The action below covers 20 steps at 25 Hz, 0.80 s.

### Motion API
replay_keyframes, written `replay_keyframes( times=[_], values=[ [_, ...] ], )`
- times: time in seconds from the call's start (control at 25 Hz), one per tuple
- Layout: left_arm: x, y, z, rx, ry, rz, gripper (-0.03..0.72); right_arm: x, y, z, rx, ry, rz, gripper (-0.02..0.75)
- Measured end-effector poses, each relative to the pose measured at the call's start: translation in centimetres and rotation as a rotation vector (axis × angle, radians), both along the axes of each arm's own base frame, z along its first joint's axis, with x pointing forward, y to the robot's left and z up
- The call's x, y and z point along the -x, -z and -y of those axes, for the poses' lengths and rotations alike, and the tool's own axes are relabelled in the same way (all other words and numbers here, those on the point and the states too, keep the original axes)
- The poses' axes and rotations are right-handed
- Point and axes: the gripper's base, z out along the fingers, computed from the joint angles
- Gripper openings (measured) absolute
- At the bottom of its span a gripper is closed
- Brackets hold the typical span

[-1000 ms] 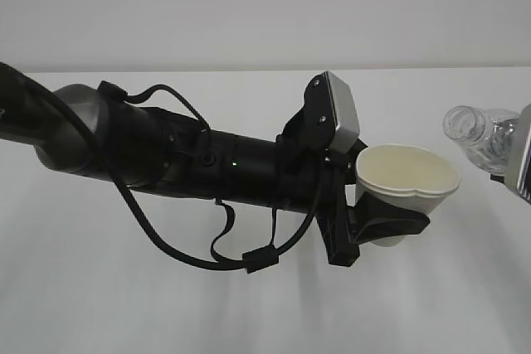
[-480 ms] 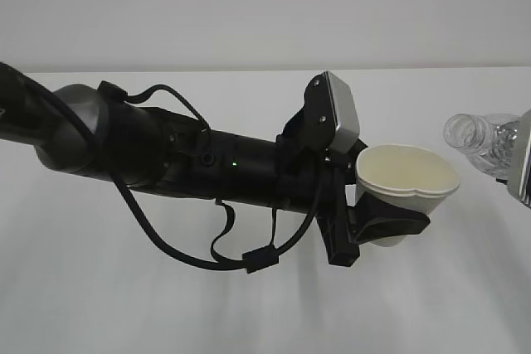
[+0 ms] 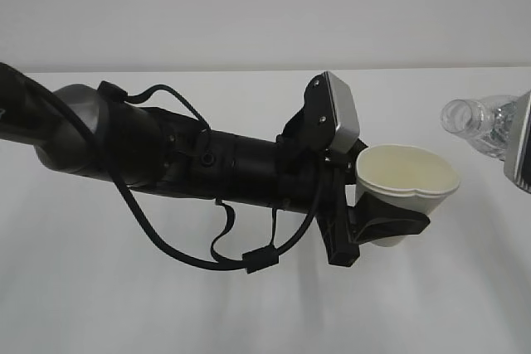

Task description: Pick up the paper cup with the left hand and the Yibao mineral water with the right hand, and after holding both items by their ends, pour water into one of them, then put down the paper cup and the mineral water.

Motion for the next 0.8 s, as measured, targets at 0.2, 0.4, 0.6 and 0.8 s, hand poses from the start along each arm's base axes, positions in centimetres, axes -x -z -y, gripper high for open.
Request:
replay_keyframes(
  times=[0.2, 0.4, 0.6, 0.8],
  values=[
    [0.0, 0.0, 0.0, 0.001, 0.002, 0.000, 0.426, -0.3, -0.8, -1.6, 0.032, -0.033, 0.036, 0.462],
    [0.0, 0.0, 0.0, 0.001, 0.002, 0.000, 0.426, -0.3, -0.8, -1.6, 0.027, -0.025, 0.036, 0.462],
    [0.0, 0.0, 0.0, 0.001, 0.002, 0.000, 0.426, -0.3, -0.8, -1.3, 0.046, 0.008, 0.043, 0.462],
    [0.0, 0.0, 0.0, 0.001, 0.002, 0.000, 0.426, -0.3, -0.8, -1.3, 0.045, 0.011, 0.043, 0.462]
  ],
)
